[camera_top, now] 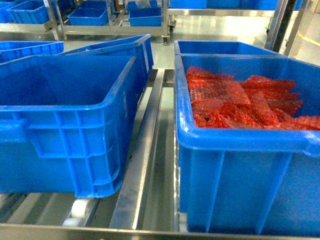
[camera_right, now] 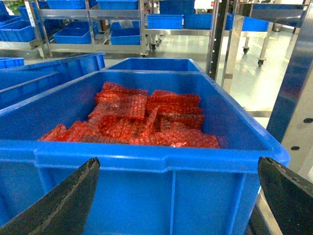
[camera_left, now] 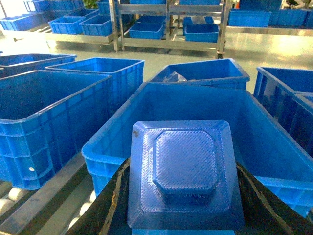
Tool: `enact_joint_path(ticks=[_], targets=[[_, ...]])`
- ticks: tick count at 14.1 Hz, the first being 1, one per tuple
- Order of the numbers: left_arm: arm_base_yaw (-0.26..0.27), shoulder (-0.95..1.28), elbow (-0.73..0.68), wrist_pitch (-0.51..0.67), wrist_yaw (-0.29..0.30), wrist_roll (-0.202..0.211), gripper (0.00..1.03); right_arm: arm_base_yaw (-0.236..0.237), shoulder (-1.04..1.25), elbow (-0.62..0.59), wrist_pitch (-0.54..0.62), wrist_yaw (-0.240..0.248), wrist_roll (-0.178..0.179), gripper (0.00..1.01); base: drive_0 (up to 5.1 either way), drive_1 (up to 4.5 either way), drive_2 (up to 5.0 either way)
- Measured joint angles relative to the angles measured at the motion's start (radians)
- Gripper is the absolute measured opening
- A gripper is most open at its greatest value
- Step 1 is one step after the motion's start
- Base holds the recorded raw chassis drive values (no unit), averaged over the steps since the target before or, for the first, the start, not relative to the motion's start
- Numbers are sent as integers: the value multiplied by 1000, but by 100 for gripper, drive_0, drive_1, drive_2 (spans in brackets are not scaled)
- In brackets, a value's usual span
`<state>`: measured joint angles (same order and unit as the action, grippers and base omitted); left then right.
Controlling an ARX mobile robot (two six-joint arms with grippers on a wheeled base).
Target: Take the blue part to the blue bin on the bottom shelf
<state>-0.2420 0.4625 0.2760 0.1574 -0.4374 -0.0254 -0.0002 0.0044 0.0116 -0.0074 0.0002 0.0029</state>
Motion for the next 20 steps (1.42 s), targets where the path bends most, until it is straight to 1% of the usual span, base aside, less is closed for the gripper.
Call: enact_joint_path(ticks=[6, 11, 20], targets=[[0, 0, 0, 0, 0, 0, 44, 0, -1, 0, 3, 0, 0, 98, 4, 395, -387], [0, 3, 0, 0, 0, 0, 44, 0, 0, 0, 2, 0, 0, 98, 4, 139, -131], [0, 1, 0, 1, 0, 0, 44, 0, 0, 0, 2, 0, 0, 98, 0, 0, 0]])
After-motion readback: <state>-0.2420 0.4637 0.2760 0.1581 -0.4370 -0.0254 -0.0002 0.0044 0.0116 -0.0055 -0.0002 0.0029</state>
